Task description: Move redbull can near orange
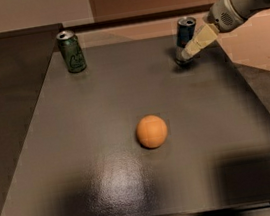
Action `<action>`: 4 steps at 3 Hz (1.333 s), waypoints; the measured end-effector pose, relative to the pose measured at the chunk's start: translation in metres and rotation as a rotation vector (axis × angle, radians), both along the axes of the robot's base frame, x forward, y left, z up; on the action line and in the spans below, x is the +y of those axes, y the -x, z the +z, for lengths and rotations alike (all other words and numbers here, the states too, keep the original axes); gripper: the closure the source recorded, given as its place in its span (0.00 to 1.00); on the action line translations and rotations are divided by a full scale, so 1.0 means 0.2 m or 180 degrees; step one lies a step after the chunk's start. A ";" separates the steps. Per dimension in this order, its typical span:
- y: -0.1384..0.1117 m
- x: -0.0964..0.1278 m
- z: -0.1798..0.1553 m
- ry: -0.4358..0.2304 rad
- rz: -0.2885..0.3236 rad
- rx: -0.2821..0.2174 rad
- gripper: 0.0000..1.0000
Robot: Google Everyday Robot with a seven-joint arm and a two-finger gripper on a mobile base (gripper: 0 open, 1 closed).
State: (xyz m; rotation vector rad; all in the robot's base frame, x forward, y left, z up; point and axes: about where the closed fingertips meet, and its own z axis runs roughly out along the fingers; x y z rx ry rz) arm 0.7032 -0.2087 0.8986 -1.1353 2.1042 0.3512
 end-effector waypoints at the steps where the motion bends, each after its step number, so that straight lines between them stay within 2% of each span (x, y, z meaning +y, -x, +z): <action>1: -0.03 0.07 -0.01 -0.0066 0.0097 0.0013 0.05; 2: -0.03 0.16 -0.02 -0.0156 0.0222 0.0050 0.29; 4: 0.02 0.24 0.02 -0.0307 0.0402 0.0032 0.75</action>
Offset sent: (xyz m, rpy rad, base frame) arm 0.0061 0.0469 0.0006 0.0812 0.0209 0.1074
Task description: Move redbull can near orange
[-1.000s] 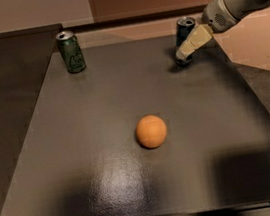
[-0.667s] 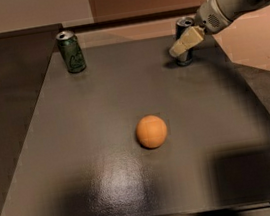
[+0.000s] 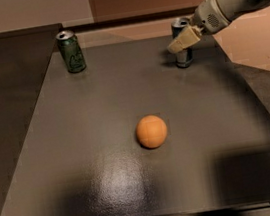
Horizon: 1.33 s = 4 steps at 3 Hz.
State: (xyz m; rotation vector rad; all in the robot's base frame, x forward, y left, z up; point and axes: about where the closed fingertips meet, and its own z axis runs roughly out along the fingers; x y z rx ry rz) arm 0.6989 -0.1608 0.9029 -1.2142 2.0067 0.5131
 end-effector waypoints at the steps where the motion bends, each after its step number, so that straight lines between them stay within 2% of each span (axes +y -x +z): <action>1: 0.11 0.02 0.05 -0.0053 0.0129 -0.0016 0.97; 2: 0.28 0.06 0.08 -0.0159 0.0335 0.0009 1.00; 4: 0.64 0.23 0.11 -0.0498 0.0864 0.0100 1.00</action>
Offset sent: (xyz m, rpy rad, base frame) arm -0.1102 0.0199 0.0310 0.0934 0.0062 0.1840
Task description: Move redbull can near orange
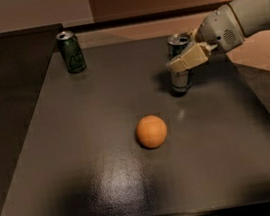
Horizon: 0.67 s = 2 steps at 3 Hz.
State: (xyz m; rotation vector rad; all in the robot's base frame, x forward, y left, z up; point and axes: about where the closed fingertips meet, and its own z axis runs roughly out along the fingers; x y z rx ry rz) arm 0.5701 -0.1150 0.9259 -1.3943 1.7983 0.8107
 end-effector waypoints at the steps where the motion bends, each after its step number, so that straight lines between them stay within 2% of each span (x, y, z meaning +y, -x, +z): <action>1: 0.13 0.09 0.01 -0.0167 0.0257 0.0020 1.00; 2: 0.22 0.15 0.00 -0.0300 0.0479 0.0025 1.00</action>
Offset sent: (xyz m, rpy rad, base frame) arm -0.0679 0.0401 -0.0012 0.1436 0.0076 0.2295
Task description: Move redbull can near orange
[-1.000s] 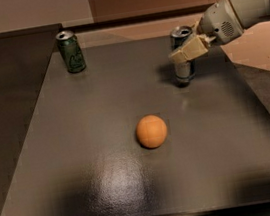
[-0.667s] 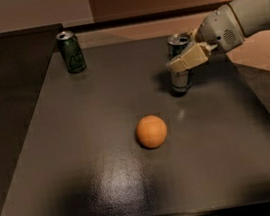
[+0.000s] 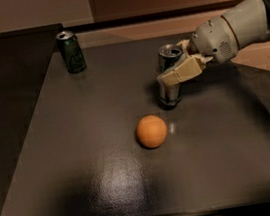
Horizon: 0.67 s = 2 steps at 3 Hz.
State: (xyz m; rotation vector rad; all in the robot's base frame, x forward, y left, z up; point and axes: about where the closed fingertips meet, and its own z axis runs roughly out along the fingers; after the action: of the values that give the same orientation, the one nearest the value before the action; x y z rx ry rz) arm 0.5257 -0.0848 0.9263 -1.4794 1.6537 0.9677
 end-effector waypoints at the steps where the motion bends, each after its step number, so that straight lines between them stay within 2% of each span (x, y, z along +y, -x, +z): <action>1: 0.06 0.04 -0.02 -0.0064 0.0162 -0.0009 0.84; 2: 0.09 0.06 -0.04 -0.0086 0.0251 -0.0005 0.60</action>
Offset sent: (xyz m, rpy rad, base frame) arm -0.0271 0.0114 -0.0139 0.0329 -0.0001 0.1045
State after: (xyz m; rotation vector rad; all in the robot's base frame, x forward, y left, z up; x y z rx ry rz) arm 0.5071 -0.0724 0.9180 -1.5368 1.5853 1.0272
